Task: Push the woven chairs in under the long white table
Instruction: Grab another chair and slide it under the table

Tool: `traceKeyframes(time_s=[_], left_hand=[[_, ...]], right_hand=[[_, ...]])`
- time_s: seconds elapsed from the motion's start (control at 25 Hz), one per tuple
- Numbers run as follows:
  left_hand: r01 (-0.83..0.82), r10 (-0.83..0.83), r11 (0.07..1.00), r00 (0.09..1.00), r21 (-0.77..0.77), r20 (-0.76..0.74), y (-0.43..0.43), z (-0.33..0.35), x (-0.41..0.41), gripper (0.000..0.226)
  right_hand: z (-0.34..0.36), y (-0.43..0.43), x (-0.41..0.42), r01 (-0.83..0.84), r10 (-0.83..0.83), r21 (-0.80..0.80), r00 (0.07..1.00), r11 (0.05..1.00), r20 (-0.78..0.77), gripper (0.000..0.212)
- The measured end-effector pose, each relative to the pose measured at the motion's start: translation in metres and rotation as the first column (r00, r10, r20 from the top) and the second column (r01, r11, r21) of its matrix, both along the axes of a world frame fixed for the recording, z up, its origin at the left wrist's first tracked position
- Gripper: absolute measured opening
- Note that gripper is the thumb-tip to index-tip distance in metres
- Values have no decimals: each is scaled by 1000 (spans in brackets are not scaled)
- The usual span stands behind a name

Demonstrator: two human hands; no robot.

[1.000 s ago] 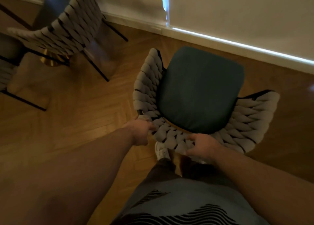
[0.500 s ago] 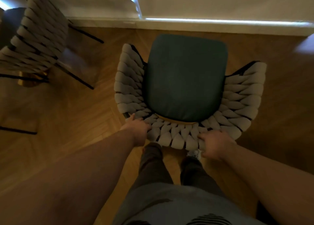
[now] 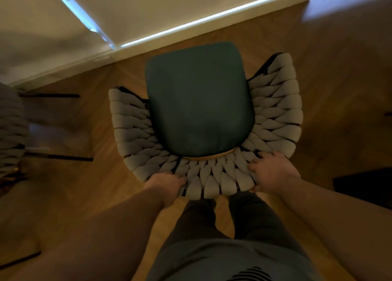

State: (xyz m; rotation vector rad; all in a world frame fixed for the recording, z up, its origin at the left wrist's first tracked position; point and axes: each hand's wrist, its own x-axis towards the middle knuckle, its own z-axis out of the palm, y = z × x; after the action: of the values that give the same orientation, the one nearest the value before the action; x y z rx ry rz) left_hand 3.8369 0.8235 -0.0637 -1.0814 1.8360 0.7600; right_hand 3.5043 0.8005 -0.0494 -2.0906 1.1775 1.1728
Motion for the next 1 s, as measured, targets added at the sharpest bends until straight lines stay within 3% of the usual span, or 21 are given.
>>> traceKeyframes(time_s=[0.28,0.76,1.0], left_hand=[[103,-100,991,994,-86,40,-74,15,-15,73],[384,-397,892,918,-236,-6,-230,36,-149,68],[557,-584,798,809,-229,-68,-310,42,-221,59]], right_hand=[[8,-19,-11,156,-148,-100,986,983,82,42],[34,-64,-109,499,-499,-119,866,859,32,36],[34,-93,-144,672,-677,-92,735,735,-35,36]])
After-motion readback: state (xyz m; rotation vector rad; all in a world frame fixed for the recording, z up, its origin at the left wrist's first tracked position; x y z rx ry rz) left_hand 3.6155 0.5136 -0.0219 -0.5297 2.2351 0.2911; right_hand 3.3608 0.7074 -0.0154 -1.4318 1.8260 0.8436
